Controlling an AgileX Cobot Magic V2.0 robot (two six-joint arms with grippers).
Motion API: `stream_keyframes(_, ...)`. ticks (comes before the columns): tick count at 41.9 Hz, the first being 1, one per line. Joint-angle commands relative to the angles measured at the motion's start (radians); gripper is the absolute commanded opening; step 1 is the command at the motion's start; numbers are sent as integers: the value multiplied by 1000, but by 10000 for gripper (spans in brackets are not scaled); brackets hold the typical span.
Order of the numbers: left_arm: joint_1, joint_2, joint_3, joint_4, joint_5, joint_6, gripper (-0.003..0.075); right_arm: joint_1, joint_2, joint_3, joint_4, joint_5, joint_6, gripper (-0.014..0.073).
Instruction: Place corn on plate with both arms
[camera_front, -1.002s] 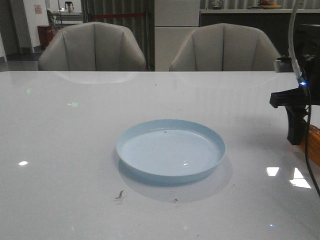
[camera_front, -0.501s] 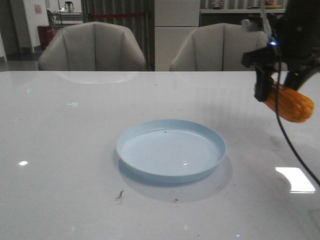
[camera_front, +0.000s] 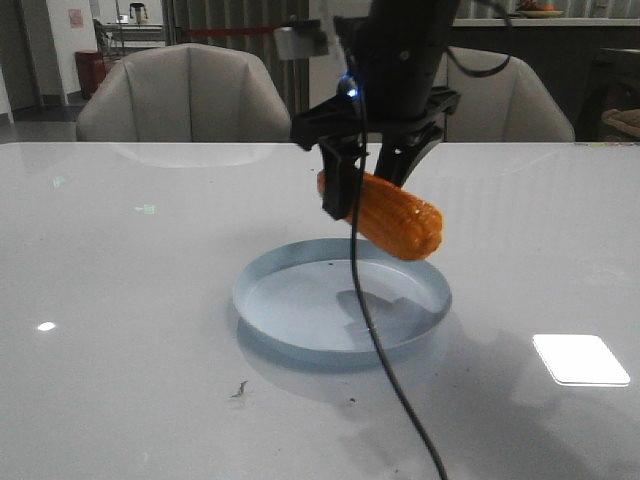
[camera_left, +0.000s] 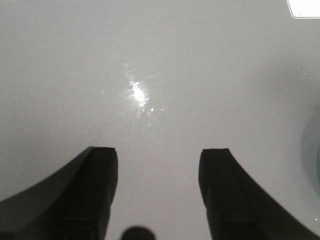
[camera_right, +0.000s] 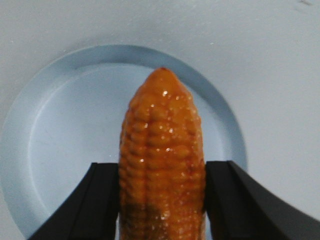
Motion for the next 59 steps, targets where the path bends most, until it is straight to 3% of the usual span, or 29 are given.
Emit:
stream_keyframes(1, 2, -28, -28, -4, -59, -2, 428, 20, -24, -35, 0, -30, -13, 258)
stream_keyframes(8, 2, -28, -28, -4, -41, -2, 428, 26, 21, -36, 17, -30, -13, 292)
stream_keyframes(15, 2, -28, -28, -4, -41, -2, 428, 26, 48, -36, 24, -25, 12, 519)
stream_keyframes(19, 2, -28, -28, -4, -41, -2, 428, 26, 48, -44, 30, -31, 28, 594)
stream_keyframes(31, 2, -28, -28, -4, -39, -2, 428, 15, 26, -216, 29, 26, 46, 591)
stream_keyframes(41, 2, -28, -28, -4, -37, -2, 428, -69, -100, -368, 29, 83, 111, 591)
stream_keyframes(52, 2, -28, -28, -4, -37, -2, 428, -239, -311, -337, 29, 118, 111, 591)
stream_keyframes(59, 2, -28, -28, -4, -41, -2, 428, -372, -435, -187, 29, 108, 111, 591)
